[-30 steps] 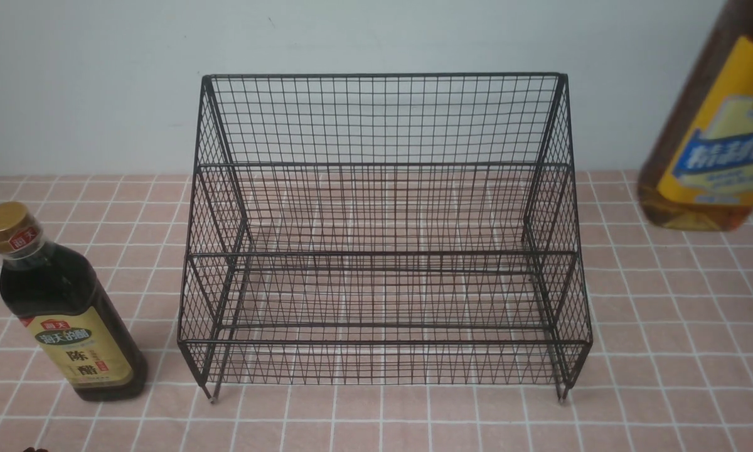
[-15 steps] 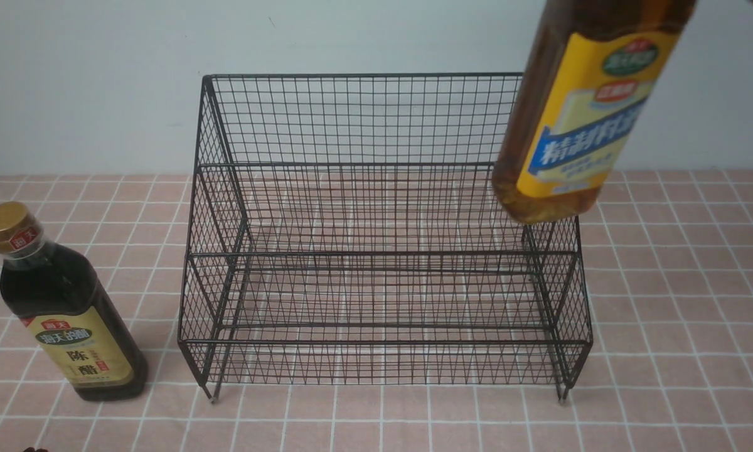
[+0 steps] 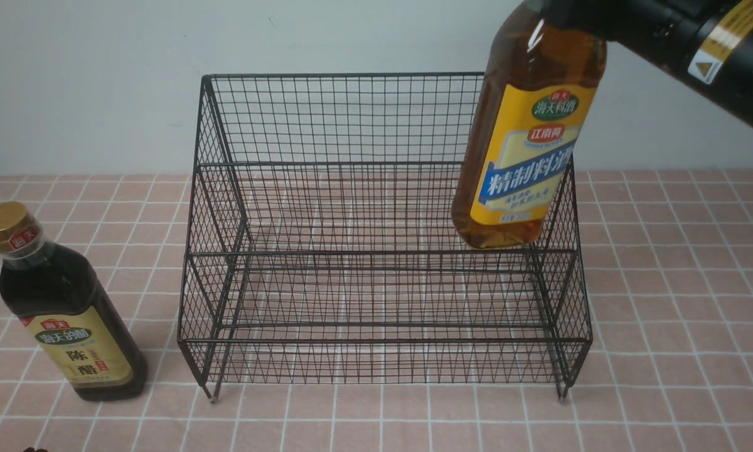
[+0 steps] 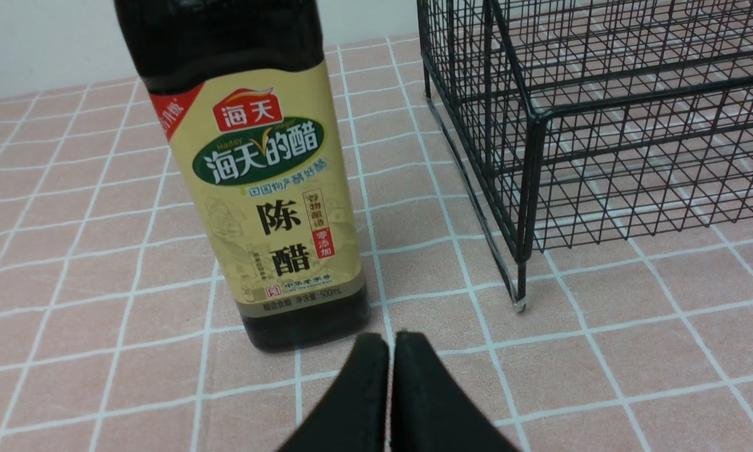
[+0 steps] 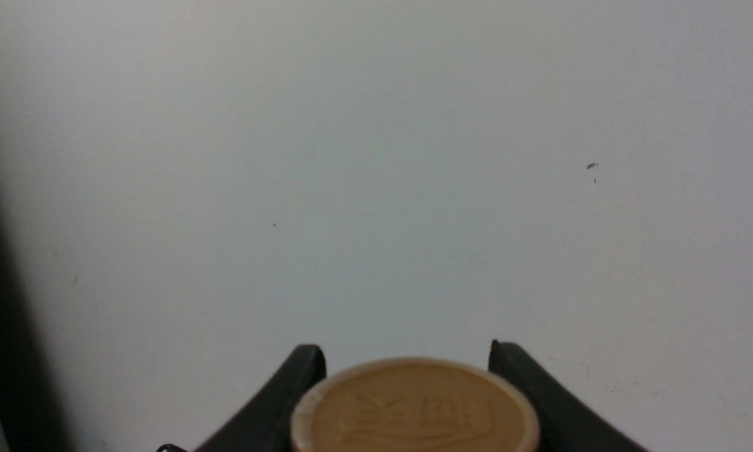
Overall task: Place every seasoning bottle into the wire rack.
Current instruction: Use the right arm to put the condiment bottle back on the shelf
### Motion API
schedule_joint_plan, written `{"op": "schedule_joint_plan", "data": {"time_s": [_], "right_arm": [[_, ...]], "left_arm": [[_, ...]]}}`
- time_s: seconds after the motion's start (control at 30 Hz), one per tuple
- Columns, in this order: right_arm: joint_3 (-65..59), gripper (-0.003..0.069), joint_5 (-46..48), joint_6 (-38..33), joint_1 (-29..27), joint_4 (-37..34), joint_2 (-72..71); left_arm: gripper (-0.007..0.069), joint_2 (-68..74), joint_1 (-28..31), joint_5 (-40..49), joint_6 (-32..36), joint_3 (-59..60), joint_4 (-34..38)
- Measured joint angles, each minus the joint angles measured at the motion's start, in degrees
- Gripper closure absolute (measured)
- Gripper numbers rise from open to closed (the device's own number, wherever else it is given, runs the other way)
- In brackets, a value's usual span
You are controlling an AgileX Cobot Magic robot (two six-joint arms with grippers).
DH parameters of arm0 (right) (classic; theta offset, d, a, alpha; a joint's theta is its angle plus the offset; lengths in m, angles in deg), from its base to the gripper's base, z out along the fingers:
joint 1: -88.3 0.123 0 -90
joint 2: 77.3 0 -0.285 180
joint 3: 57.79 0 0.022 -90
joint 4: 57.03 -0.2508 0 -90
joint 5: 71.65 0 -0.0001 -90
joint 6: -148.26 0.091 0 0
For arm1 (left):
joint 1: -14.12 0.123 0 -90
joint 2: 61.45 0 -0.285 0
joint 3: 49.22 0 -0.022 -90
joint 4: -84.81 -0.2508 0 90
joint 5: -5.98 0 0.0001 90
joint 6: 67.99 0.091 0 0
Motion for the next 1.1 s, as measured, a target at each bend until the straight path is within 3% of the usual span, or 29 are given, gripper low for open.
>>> {"op": "schedule_joint_plan", "data": {"time_s": [0.33, 1.1], "right_arm": [[0.07, 0.0348, 6.76, -8.98, 0.48, -5.36, 0.56], [0.07, 0.0349, 24.99, -9.90, 5.53, -5.77, 4.13]], "left_arm": [[0.0631, 0.00, 0.00, 0.00, 0.00, 0.00, 0.00], [0.0631, 0.00, 0.00, 0.01, 0.00, 0.00, 0.00]]}}
